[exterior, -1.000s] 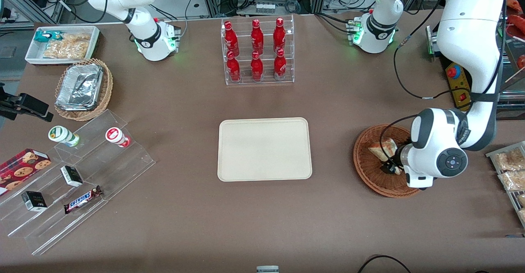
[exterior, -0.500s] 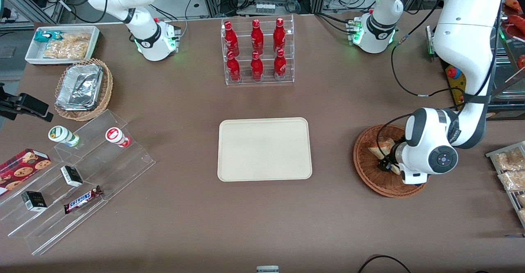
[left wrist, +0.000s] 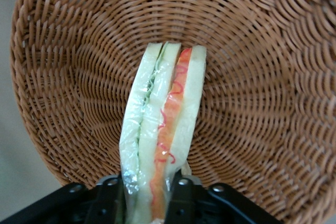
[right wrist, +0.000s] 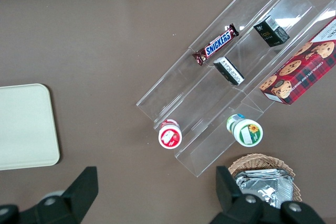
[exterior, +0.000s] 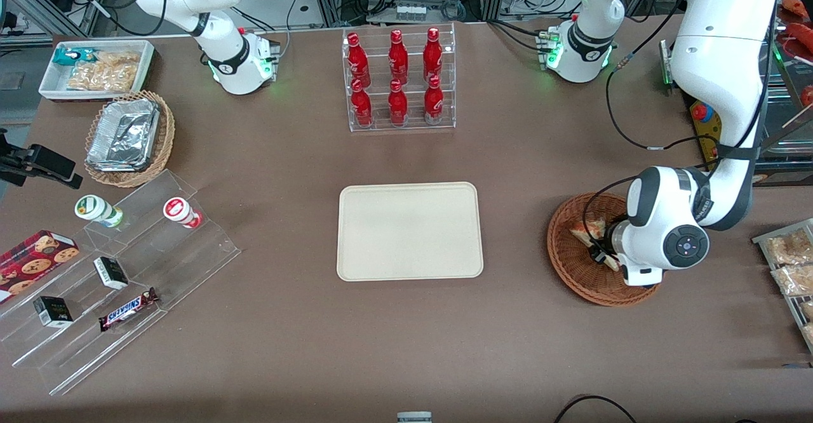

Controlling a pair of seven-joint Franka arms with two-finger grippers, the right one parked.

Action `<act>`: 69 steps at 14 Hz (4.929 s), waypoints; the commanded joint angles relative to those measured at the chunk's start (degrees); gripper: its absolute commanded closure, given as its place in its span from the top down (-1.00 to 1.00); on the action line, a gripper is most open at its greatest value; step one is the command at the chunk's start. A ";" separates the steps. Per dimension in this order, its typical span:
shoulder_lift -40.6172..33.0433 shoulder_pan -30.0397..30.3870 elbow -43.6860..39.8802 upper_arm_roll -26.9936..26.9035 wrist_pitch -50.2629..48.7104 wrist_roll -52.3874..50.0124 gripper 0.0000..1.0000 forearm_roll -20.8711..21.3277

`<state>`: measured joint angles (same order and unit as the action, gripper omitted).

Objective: Place sandwich from basket to tray

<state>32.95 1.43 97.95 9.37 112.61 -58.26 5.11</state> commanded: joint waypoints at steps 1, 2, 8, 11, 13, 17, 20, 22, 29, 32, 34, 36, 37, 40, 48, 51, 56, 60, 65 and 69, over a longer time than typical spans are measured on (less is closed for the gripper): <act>-2.97 -1.94 -1.00 0.56 -3.08 4.45 -0.72 0.43; -3.41 -3.78 -2.66 0.65 -4.93 6.30 -0.72 0.43; -1.40 -18.37 -11.03 0.82 -7.50 9.38 -0.67 0.17; 1.49 -26.11 -12.60 0.91 -5.48 11.77 -0.58 -0.36; 4.04 -29.98 -12.87 0.82 -0.23 10.98 -0.58 -0.45; 10.71 -31.49 -19.44 2.83 3.93 10.45 -0.51 -1.77; 15.47 -32.53 -25.08 3.81 3.93 9.22 -0.45 -1.68; 16.80 -32.81 -26.14 3.81 4.02 8.25 -0.42 -1.59; 16.63 -32.81 -26.23 3.46 6.04 7.73 1.00 -1.07; 14.35 -32.19 -27.46 2.41 5.43 4.57 1.00 -0.89; 11.02 -32.02 -26.94 0.31 2.11 5.08 1.00 -0.71; 6.80 -30.36 -26.33 -1.98 -3.86 5.44 1.00 -0.89; 4.34 -28.87 -24.93 -2.08 -5.45 5.53 1.00 -0.80; -5.32 -21.41 -17.72 -1.99 -8.61 15.93 1.00 -1.15; -17.73 -8.38 -18.41 -2.16 -29.98 37.34 1.00 -0.80; -18.97 -8.20 -20.51 -2.25 -33.14 36.91 1.00 -0.63; -19.67 -9.07 -20.79 -1.90 -34.03 36.47 1.00 -0.63; -22.13 -9.25 -20.43 -1.99 -37.20 35.85 1.00 -0.80; -26.35 -8.38 -18.41 -2.60 -37.81 41.99 1.00 0.08; -26.79 -7.32 -18.32 -2.78 -38.69 41.65 1.00 0.08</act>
<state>7.47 -6.13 77.99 6.40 74.40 -17.27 4.70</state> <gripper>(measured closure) 0.000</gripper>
